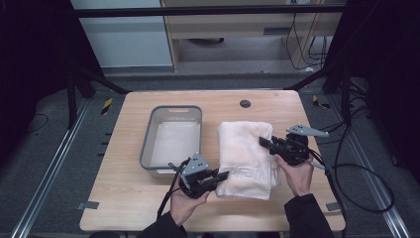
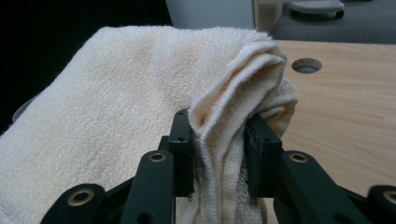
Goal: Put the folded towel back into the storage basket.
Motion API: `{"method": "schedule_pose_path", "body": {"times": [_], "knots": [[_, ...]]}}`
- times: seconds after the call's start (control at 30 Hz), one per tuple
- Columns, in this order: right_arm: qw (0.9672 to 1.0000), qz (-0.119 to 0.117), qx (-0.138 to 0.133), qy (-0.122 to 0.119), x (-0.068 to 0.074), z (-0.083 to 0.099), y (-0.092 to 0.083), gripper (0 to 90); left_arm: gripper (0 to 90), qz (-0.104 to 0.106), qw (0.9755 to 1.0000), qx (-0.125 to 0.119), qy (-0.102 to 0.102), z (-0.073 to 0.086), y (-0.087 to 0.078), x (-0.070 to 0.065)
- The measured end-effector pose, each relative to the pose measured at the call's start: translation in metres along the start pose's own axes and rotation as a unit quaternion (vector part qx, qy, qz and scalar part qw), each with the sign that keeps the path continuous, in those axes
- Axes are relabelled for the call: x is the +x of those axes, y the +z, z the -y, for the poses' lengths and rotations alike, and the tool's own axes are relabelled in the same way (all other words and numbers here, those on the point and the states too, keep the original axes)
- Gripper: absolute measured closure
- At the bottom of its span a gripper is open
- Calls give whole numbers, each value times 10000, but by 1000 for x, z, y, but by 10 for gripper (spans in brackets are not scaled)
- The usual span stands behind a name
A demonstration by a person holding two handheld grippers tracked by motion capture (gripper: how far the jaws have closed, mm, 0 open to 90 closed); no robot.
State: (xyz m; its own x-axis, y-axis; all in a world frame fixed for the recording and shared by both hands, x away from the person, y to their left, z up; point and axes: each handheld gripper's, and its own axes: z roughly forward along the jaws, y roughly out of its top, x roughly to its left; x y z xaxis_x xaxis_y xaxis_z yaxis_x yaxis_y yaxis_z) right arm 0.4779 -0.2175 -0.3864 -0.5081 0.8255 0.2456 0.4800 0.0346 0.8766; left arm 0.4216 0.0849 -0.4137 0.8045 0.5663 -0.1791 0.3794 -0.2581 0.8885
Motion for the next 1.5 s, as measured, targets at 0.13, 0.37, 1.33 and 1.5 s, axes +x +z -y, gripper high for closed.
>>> {"method": "schedule_pose_path", "body": {"times": [0.13,0.37,1.33,1.5], "knots": [[9999,29,-151,-47,4,-8,-2,683,780,-23,9999,-118,36,-7,-5,1],[9994,43,-351,-69,10,-20,-3,684,781,-74,9994,-314,78,-20,-13,3],[9964,45,-818,-203,34,-61,5,684,785,-334,9959,-819,203,-49,-45,19],[9962,35,-835,-234,39,-66,8,685,785,-373,9953,-873,209,-51,-50,23]]}}
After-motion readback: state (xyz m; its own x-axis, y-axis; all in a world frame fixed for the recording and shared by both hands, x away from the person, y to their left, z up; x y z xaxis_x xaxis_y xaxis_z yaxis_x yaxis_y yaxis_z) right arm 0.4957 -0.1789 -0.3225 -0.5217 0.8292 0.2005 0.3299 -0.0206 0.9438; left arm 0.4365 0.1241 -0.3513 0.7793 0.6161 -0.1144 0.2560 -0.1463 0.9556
